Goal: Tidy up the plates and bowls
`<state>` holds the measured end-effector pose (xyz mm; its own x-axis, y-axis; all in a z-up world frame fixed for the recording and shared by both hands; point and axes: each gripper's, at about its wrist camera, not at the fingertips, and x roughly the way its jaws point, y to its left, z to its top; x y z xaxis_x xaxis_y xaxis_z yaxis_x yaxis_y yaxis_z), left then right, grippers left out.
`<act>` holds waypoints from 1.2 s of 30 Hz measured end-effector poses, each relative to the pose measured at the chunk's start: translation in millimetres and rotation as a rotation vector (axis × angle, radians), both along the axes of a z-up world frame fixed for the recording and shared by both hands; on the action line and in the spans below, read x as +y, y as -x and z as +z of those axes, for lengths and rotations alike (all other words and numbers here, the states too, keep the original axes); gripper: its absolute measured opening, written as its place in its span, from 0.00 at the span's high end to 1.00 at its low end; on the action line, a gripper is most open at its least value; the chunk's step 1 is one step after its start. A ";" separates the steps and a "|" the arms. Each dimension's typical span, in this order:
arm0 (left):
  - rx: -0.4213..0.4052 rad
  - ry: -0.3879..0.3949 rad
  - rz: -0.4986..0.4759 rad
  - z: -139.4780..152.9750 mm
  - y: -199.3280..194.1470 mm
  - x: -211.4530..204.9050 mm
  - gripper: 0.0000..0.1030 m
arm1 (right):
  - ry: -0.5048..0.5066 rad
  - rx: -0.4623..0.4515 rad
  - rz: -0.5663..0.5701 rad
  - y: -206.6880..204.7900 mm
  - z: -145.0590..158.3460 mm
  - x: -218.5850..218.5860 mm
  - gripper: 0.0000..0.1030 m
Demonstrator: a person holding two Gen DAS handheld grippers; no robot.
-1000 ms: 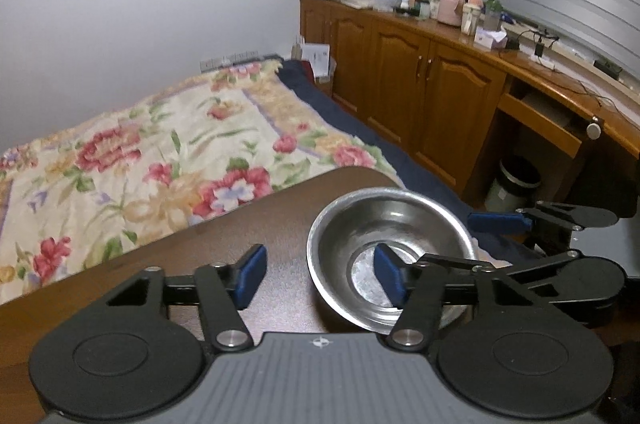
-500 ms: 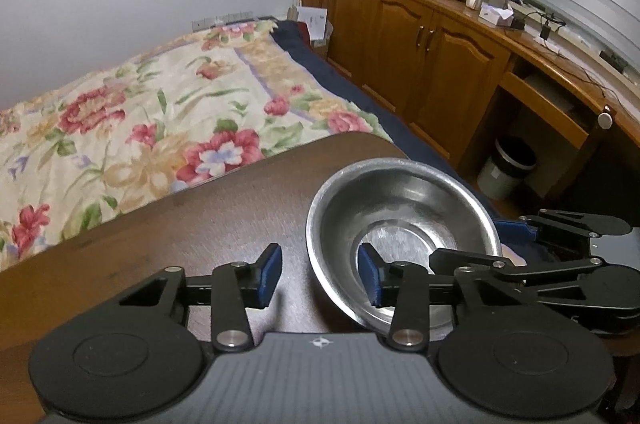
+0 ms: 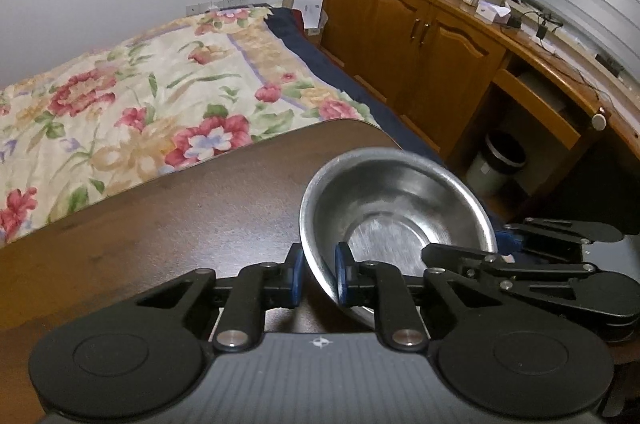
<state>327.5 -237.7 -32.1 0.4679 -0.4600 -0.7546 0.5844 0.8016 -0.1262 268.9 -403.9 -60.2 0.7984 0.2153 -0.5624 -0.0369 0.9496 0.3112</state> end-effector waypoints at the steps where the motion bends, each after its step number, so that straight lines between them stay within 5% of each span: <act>1: -0.006 -0.002 -0.002 1.4 1.5 0.0 0.83 | 0.008 -0.003 -0.003 0.6 1.0 0.7 0.68; 23: -0.216 0.018 0.022 72.4 71.6 29.9 0.83 | 0.024 -0.132 0.023 39.4 55.2 17.1 0.71; 36: -0.315 0.024 0.039 89.4 121.4 58.9 0.83 | 0.049 -0.165 0.078 66.7 72.7 38.3 0.71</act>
<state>206.0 -178.8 57.3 0.6946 -0.4529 -0.5589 0.5667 0.8230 0.0375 202.1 -365.6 12.5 0.8627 0.2553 -0.4366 -0.1574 0.9559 0.2480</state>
